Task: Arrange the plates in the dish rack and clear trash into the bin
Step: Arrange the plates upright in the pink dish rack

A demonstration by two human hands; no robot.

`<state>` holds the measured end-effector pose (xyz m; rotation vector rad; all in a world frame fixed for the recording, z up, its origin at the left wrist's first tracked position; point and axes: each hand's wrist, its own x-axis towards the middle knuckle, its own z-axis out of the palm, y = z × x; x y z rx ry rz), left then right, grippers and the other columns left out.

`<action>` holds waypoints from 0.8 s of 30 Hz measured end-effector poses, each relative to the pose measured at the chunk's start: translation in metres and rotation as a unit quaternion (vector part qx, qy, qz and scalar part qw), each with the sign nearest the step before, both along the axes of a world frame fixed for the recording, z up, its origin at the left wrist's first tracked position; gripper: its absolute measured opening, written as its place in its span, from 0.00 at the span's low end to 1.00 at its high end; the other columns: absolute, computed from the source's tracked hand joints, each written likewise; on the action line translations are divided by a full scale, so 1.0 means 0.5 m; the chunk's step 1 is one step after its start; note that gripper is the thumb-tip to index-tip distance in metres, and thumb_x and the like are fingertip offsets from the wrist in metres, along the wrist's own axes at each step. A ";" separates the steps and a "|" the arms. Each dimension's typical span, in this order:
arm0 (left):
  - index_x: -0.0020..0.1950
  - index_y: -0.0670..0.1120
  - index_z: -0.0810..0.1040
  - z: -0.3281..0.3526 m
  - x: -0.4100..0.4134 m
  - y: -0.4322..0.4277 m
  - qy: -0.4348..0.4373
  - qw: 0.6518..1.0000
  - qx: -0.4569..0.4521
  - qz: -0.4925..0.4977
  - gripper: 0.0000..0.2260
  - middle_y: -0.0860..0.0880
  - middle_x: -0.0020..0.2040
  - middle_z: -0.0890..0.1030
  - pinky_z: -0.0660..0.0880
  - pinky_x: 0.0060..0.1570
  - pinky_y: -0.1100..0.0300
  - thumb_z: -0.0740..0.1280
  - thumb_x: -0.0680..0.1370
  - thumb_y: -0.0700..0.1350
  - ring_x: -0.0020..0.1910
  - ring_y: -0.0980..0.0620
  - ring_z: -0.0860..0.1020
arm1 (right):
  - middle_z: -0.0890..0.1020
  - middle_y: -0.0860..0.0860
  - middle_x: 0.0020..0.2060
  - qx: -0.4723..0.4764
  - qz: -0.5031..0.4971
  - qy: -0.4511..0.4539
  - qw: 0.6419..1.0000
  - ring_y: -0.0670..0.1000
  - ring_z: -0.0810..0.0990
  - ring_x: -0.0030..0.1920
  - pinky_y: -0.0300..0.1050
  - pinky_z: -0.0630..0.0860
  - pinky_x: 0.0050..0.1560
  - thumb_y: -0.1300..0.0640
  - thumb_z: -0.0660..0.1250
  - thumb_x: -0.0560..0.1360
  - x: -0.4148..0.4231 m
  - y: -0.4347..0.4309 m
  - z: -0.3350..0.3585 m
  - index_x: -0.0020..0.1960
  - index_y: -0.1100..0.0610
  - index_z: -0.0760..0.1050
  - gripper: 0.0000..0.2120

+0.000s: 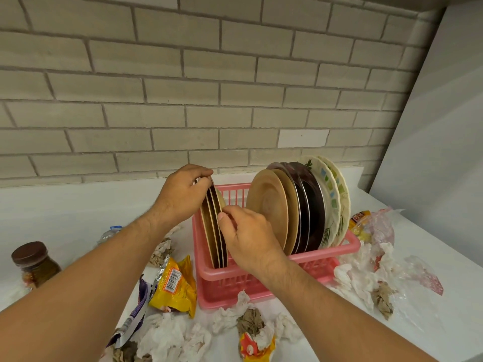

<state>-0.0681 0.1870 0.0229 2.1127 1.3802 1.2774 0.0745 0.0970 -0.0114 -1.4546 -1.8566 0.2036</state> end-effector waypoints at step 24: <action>0.68 0.48 0.74 -0.004 -0.021 -0.005 0.040 0.999 -0.021 0.004 0.17 0.52 0.68 0.73 0.60 0.65 0.63 0.57 0.81 0.48 0.69 0.55 0.67 | 0.75 0.49 0.38 -0.062 -0.083 -0.137 0.985 0.47 0.76 0.36 0.39 0.70 0.28 0.55 0.57 0.79 0.024 0.078 0.170 0.55 0.56 0.71 0.07</action>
